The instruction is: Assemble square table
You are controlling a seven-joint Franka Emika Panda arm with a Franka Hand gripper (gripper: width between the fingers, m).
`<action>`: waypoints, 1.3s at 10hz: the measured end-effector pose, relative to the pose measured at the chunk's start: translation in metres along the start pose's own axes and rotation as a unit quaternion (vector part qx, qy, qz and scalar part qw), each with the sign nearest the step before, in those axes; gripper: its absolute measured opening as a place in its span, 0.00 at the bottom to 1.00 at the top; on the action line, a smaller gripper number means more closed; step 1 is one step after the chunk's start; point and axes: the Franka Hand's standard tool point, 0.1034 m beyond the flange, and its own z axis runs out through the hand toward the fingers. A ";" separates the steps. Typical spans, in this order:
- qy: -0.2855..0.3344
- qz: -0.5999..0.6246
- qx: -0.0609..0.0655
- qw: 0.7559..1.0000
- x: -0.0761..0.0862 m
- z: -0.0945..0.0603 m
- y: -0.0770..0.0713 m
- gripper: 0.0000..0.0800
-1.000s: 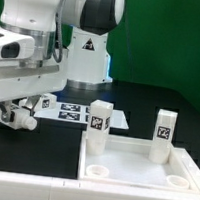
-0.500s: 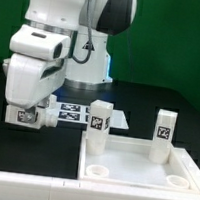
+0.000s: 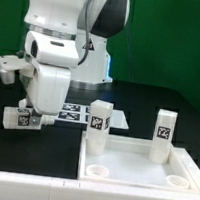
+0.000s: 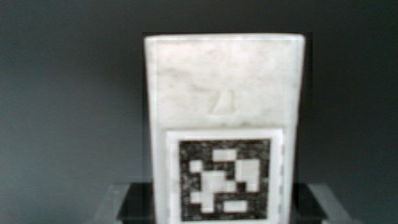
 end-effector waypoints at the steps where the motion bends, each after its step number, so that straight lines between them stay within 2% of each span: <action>1: 0.001 0.001 0.005 1.000 -0.006 -0.002 -0.005 0.36; 4: -0.008 -0.119 0.014 0.993 -0.007 0.000 -0.009 0.36; 6: 0.009 -0.237 0.030 0.971 0.000 0.004 -0.014 0.36; 7: 0.019 -0.293 0.040 0.955 0.008 0.005 -0.015 0.36; 9: 0.041 -0.369 0.063 0.926 0.013 0.009 -0.019 0.36; 11: 0.038 -0.411 0.072 0.908 0.014 0.012 -0.021 0.36; 13: 0.038 -0.420 0.073 0.904 0.011 0.012 -0.023 0.37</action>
Offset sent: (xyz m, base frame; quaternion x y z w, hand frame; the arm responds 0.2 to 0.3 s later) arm 0.0000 0.0000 0.0000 0.0000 0.0000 -0.1938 0.9810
